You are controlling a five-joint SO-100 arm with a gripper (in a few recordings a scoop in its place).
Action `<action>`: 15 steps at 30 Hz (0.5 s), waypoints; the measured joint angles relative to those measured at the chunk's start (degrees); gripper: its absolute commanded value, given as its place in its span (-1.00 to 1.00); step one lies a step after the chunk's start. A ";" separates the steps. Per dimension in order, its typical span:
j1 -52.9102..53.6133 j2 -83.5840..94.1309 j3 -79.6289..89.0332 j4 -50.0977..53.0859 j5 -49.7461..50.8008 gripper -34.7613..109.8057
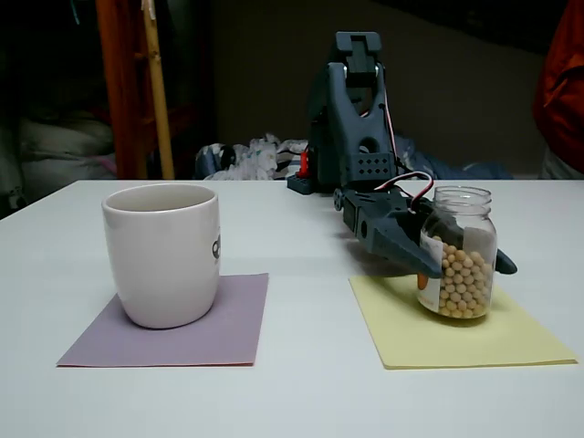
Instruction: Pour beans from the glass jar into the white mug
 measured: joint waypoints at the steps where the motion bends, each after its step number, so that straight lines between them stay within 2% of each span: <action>1: 0.26 0.00 -0.18 0.00 0.00 -0.09; 9: 0.88 -0.79 -0.97 0.00 1.49 0.34; 15: 2.55 -1.58 -0.88 -0.97 3.25 0.42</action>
